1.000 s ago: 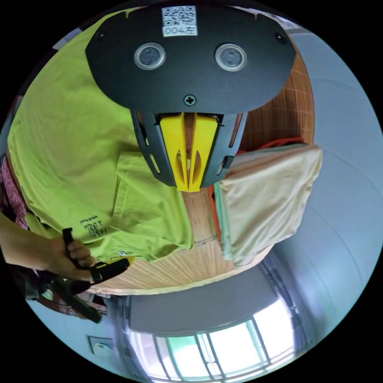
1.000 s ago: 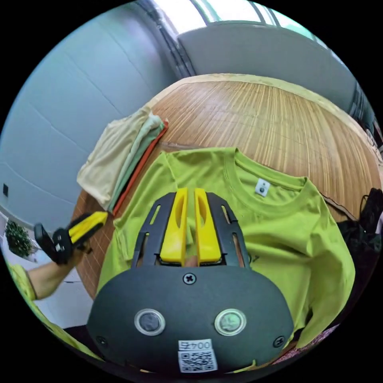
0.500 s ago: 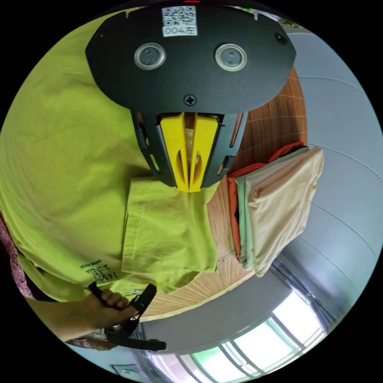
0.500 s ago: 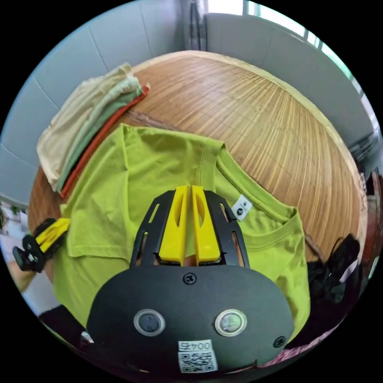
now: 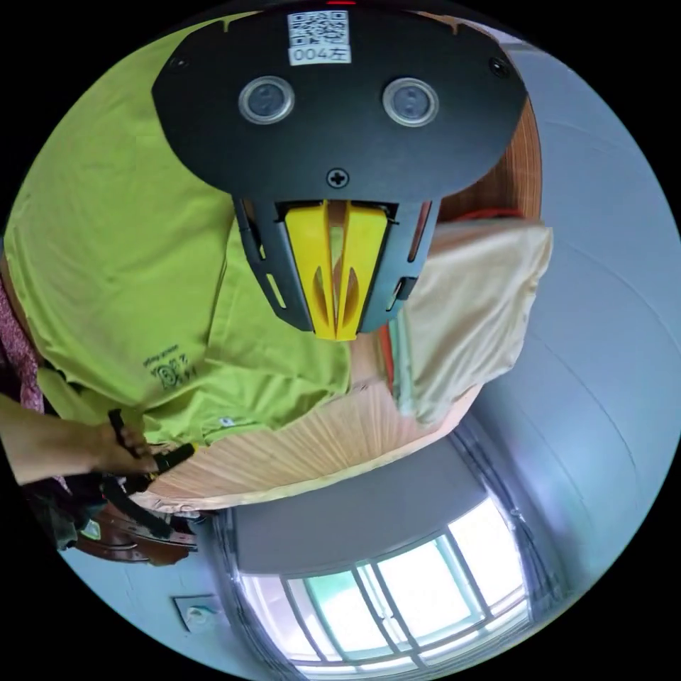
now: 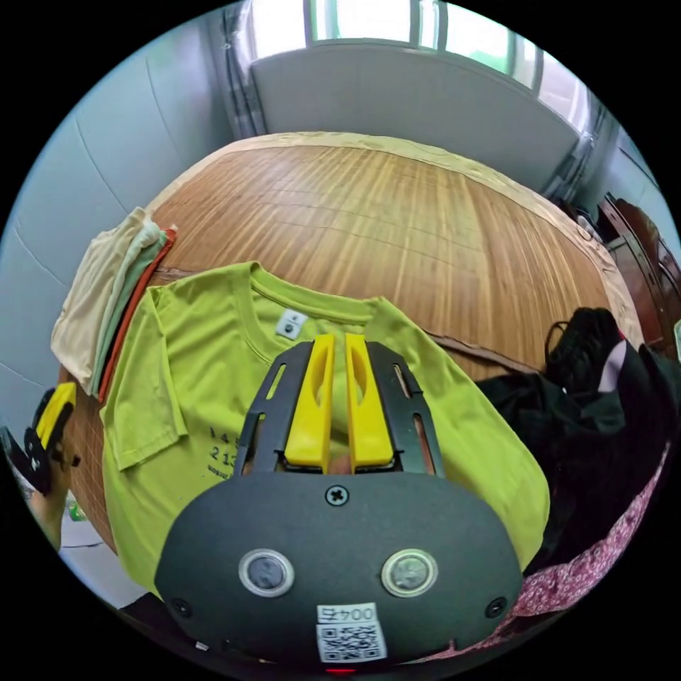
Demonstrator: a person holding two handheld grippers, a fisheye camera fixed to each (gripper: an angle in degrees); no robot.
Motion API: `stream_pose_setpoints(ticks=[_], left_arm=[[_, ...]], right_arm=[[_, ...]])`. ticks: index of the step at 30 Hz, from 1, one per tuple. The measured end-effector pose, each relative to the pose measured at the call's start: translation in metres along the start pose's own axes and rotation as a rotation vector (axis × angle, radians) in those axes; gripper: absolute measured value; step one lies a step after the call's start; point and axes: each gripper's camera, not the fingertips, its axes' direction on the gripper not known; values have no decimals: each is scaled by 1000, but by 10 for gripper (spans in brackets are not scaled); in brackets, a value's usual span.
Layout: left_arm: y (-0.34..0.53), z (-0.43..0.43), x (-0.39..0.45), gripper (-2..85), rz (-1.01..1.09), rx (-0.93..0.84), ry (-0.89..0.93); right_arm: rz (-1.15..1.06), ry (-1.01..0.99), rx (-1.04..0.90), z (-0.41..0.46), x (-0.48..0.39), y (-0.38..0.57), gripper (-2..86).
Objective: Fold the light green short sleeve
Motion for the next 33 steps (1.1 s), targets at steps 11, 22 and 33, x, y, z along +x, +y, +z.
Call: stream_pose_setpoints(ticks=[11, 22, 33], left_arm=[[-140, 174, 49, 2, 247, -262, 50], [-139, 159, -4, 2, -75, -135, 12], [-87, 43, -4, 1, -15, -124, 100]], right_arm=[[52, 66, -26, 14, 38, -36, 49], [134, -52, 59, -65, 97, -46, 39], [740, -230, 128, -246, 235, 239, 123]])
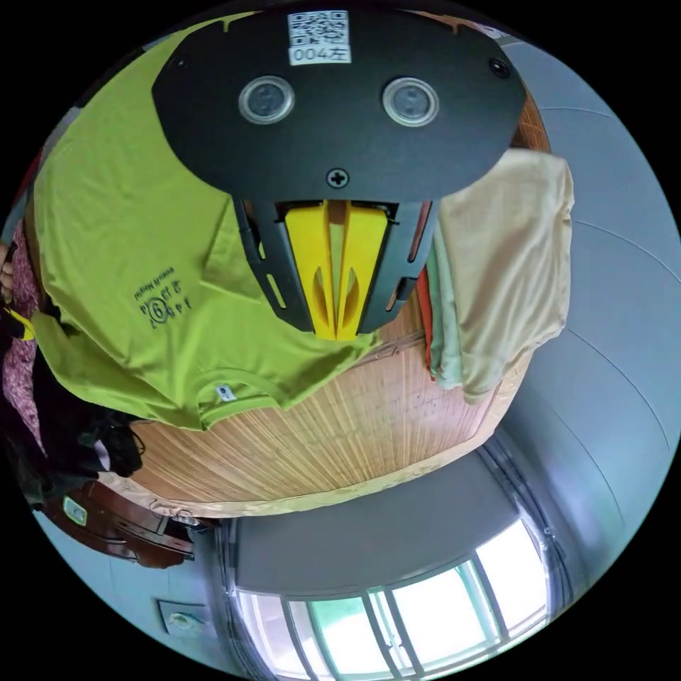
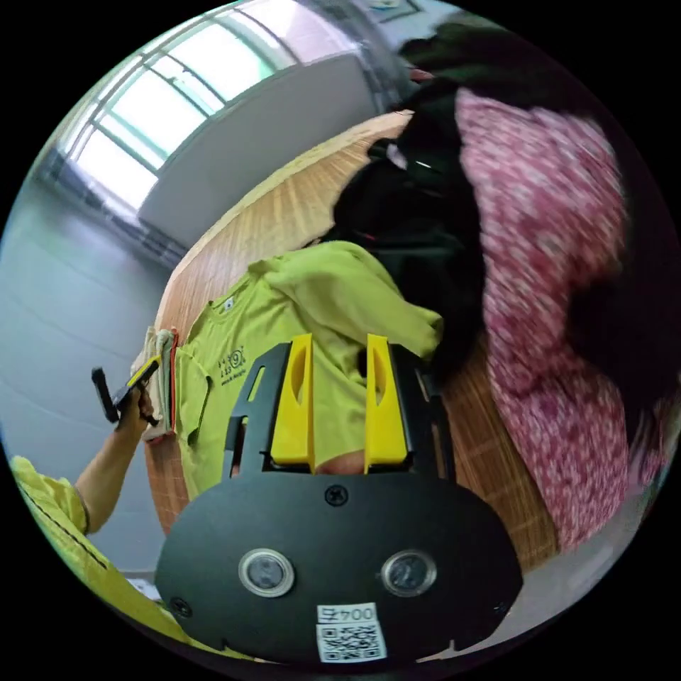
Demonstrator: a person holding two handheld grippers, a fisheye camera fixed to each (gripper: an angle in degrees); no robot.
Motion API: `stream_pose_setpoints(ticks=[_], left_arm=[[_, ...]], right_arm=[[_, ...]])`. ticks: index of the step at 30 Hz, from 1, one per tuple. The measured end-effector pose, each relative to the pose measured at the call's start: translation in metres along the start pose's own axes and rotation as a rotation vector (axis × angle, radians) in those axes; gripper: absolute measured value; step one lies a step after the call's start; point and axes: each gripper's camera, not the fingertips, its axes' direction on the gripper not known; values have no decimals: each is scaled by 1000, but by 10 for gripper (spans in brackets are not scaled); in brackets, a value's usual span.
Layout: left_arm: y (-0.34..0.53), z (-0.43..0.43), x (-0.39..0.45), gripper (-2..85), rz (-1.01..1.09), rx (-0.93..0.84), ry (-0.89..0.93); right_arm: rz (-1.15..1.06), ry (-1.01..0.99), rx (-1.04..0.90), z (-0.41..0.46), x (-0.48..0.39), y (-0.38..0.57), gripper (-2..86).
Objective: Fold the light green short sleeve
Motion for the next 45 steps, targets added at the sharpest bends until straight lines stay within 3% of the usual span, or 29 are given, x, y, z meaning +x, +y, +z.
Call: stream_pose_setpoints(ticks=[7, 9, 11, 13, 19, 22, 24, 27, 32, 34, 36, 39, 45], left_arm=[[107, -85, 66, 2, 52, -168, 158], [123, -93, 72, 2, 39, -213, 174], [135, -101, 77, 2, 27, -249, 173], [137, -104, 78, 2, 16, -267, 179], [123, -102, 79, 3, 26, -257, 165], [114, -96, 77, 3, 21, -253, 152], [111, -91, 75, 3, 9, -255, 148], [106, -84, 71, 3, -2, -269, 140], [95, -77, 75, 6, 21, -261, 179], [87, -77, 88, 9, 69, -227, 204], [75, -77, 110, 16, 154, -180, 246], [50, -78, 160, 29, 320, -101, 292], [10, -63, 235, 68, 400, -81, 323]], right_arm=[[196, -167, 7, 1, 57, -33, 161], [207, -247, -52, 22, 52, -57, 120], [242, -201, -124, 29, 41, -70, 58], [209, -150, -39, 8, 13, -77, 29], [-509, 242, 55, -26, -205, -66, 27], [-934, 370, 18, 18, -309, -6, 42], [-1238, 563, -33, 81, -359, 55, 80], [-1384, 626, -59, 126, -377, 100, 111], [-1143, 404, -5, 90, -353, 86, 107], [-919, 277, -43, 76, -324, 51, 98], [-544, 39, -161, 76, -261, -16, 97], [-261, -160, -217, 95, -204, -80, 105], [-238, -92, -365, 156, -208, -143, 72]])
